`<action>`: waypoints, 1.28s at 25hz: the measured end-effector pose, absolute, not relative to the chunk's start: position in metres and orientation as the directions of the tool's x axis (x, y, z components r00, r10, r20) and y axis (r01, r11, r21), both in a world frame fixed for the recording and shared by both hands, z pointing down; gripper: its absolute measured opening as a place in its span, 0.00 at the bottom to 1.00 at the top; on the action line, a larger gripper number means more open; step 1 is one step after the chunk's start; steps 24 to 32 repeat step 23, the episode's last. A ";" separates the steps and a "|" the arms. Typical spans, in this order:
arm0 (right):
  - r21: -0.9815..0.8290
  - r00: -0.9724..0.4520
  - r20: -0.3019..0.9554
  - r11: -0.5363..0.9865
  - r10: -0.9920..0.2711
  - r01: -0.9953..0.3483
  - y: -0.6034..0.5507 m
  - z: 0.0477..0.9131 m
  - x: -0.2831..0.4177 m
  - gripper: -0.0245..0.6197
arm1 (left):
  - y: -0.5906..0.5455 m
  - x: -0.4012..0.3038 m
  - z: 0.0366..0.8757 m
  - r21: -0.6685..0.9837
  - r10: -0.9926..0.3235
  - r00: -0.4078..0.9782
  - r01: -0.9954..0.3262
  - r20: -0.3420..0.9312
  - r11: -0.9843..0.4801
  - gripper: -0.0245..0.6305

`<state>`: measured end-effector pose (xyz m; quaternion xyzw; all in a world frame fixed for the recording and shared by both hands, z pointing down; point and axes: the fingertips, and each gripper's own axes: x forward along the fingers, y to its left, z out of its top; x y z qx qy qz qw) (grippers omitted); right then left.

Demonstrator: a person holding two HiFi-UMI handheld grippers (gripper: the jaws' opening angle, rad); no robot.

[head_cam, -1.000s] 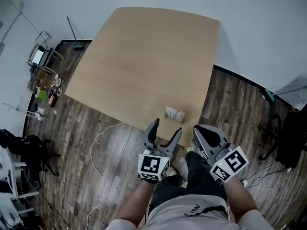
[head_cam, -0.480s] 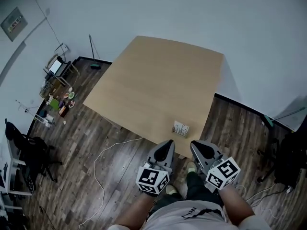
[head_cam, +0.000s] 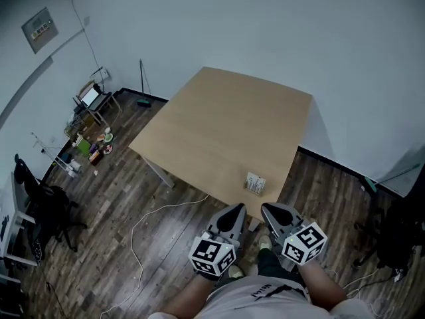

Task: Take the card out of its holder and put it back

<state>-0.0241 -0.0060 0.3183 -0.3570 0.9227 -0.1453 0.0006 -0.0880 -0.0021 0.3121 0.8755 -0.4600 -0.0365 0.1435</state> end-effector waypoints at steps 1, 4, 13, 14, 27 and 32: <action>-0.264 -0.747 0.100 0.706 -0.657 -0.657 -0.004 0.316 -0.026 0.06 | 0.001 -0.089 0.310 0.284 -0.816 0.574 -0.795 0.064 -0.537 0.06; -0.251 -0.749 0.093 0.713 -0.656 -0.655 0.002 0.310 -0.029 0.06 | 0.006 -0.090 0.308 0.279 -0.820 0.570 -0.797 0.056 -0.535 0.06; -0.235 -0.751 0.094 0.718 -0.654 -0.655 0.009 0.305 -0.041 0.06 | 0.010 -0.103 0.304 0.274 -0.831 0.553 -0.808 0.050 -0.521 0.06; -0.231 -0.752 0.094 0.720 -0.653 -0.654 0.010 0.304 -0.043 0.06 | 0.010 -0.103 0.305 0.275 -0.832 0.552 -0.809 0.051 -0.520 0.06; -0.208 -0.753 0.106 0.726 -0.650 -0.656 0.015 0.309 -0.050 0.06 | 0.017 -0.107 0.313 0.279 -0.834 0.548 -0.812 0.062 -0.512 0.06; -0.208 -0.753 0.106 0.726 -0.650 -0.656 0.015 0.309 -0.050 0.06 | 0.017 -0.107 0.313 0.279 -0.834 0.548 -0.812 0.062 -0.512 0.06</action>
